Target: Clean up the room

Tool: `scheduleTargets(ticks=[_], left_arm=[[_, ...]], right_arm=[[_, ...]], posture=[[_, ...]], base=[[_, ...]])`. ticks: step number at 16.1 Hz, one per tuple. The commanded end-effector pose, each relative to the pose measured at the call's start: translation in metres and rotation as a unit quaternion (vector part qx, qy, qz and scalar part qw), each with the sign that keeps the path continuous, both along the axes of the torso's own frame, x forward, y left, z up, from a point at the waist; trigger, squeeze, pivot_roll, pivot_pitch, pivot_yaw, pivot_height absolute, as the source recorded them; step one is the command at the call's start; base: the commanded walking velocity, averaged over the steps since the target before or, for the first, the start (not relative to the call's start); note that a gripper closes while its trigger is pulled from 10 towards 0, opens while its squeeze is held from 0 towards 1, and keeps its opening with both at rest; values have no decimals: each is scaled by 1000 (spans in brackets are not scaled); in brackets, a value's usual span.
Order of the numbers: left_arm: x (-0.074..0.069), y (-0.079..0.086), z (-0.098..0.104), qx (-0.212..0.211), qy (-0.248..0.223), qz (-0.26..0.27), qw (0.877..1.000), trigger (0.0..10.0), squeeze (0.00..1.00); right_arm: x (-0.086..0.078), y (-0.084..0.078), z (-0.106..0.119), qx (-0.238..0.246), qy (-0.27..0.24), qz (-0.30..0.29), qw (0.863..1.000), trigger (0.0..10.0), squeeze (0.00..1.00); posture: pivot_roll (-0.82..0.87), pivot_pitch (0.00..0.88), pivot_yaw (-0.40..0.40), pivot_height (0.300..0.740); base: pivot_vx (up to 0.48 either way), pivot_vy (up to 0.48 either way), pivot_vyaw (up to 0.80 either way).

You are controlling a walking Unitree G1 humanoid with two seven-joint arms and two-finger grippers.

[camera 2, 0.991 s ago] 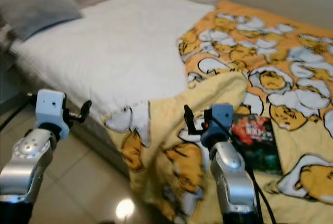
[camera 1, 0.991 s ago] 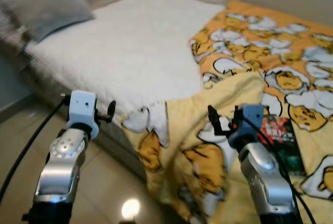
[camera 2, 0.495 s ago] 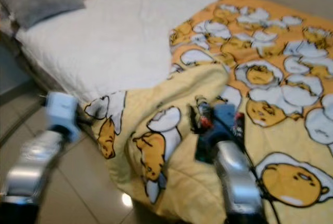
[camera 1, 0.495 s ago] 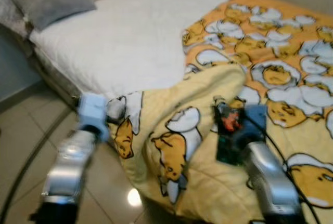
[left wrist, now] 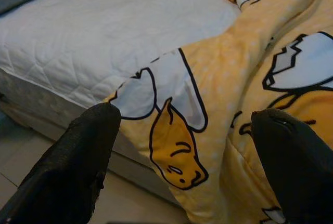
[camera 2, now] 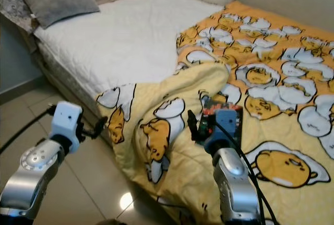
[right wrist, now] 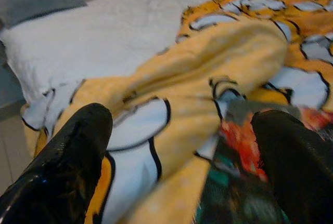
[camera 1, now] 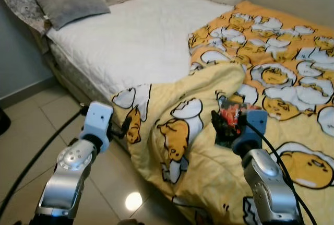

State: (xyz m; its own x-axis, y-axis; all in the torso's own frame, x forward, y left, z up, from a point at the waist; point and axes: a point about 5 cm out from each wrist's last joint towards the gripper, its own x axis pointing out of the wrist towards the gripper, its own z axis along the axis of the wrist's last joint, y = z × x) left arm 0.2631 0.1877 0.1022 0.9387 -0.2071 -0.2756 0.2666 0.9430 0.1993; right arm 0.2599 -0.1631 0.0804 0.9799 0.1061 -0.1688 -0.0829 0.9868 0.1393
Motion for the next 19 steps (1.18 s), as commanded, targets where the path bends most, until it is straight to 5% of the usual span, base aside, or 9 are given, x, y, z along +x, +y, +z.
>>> scheduleTargets(ticks=[1,11,12,13,14,18,19], left_arm=[[0,-1,6,3,-8,-4,1000,10000,1000],[3,2,7,-8,-20,36,999,10000,1000],[4,2,7,-9,-20,36,999,10000,980],[3,1,7,-9,-20,35,999,10000,965],[2,1,9,-3,-23,27,999,10000,918],[-4,-1,14,0,-37,-4,999,10000,882],[-3,-6,13,22,-31,-56,998,10000,875]], right_arm=[[-2,-5,1,3,1,-10,1000,10000,1000],[-3,-5,1,-12,15,-20,1000,10000,1000],[-3,-6,1,-20,17,-22,999,10000,875],[-3,-7,2,-28,16,-18,999,10000,490],[-2,-9,5,-31,13,-17,999,10000,0],[-7,-26,1,-43,28,-38,998,10000,0],[-4,-31,-3,-48,41,-42,997,10000,0]], posture=[[-45,0,2,740],[-67,0,0,740],[-68,0,1,740],[-68,0,0,740],[-68,0,-1,740],[-59,0,-20,740],[-49,0,-35,740]], base=[[0,0,0],[0,0,0],[0,0,0],[0,0,0],[0,0,0],[0,0,0],[0,0,0]])
